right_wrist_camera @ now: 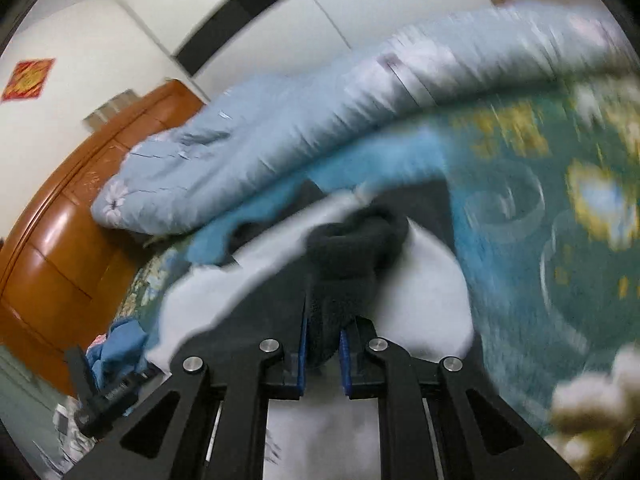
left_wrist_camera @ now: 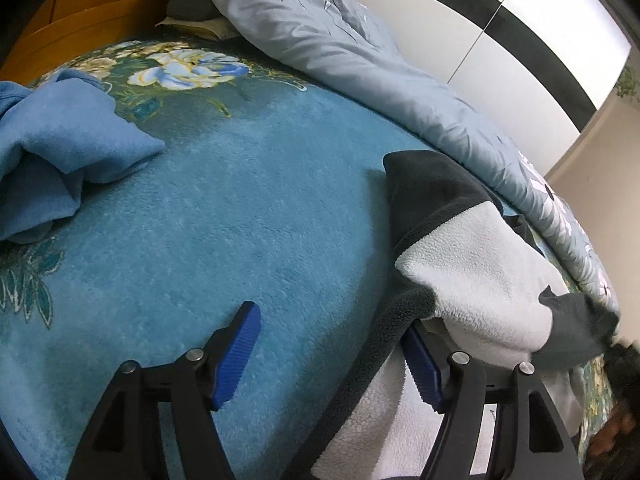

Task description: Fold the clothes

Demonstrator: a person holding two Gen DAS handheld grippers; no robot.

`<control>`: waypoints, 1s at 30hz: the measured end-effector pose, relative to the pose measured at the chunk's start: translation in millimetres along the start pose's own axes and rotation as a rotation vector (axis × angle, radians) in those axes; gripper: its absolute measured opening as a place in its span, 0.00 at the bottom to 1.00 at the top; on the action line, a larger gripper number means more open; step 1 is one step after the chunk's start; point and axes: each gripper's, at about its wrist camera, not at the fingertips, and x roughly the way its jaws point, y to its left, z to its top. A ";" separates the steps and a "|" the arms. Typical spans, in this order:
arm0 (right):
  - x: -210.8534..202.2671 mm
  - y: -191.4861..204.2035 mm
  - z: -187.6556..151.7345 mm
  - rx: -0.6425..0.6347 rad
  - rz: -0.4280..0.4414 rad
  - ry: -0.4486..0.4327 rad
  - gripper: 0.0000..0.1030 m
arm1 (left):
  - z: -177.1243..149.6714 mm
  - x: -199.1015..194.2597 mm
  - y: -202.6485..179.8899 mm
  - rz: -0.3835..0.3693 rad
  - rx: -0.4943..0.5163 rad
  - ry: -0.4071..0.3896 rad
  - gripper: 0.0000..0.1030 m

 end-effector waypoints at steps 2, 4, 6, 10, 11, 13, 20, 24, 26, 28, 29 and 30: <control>-16.5 23.2 18.3 -0.082 0.062 -0.075 0.13 | 0.0 0.4 -0.2 -0.003 0.001 0.000 0.74; -25.7 37.0 26.0 -0.157 0.087 -0.126 0.12 | -0.2 1.0 -1.5 -0.006 0.007 0.002 0.76; -23.1 35.0 23.7 -0.185 0.059 -0.134 0.12 | -0.4 1.2 -3.1 -0.006 0.013 0.004 0.77; 13.3 -26.5 -4.2 -0.002 -0.062 0.007 0.13 | -1.2 3.0 -7.5 -0.001 0.036 0.014 0.81; 18.3 -39.2 -11.6 0.048 -0.070 0.031 0.13 | -1.5 3.6 -9.2 0.005 0.044 0.016 0.81; 20.3 -51.8 -21.6 0.111 -0.056 0.046 0.13 | -1.7 4.4 -9.8 0.010 0.049 0.017 0.81; 9.7 -55.0 -20.2 0.165 -0.028 0.093 0.22 | 1.3 3.6 -5.9 -0.027 0.044 0.062 0.82; -22.2 -33.8 -35.3 -0.001 -0.117 0.130 0.33 | -1.8 -9.7 2.6 -0.151 -0.001 0.153 0.82; -38.9 -32.9 -52.0 -0.063 -0.164 0.159 0.39 | -4.8 -16.6 11.7 -0.211 -0.038 0.203 0.82; -57.4 -36.1 -71.9 -0.109 -0.204 0.186 0.45 | -9.6 -24.6 22.3 -0.229 -0.052 0.235 0.82; -67.4 -40.3 -82.7 -0.117 -0.216 0.199 0.46 | -12.3 -27.6 26.3 -0.231 -0.049 0.251 0.82; -76.4 -45.2 -92.6 -0.114 -0.222 0.210 0.47 | -16.0 -31.1 29.8 -0.235 -0.038 0.273 0.82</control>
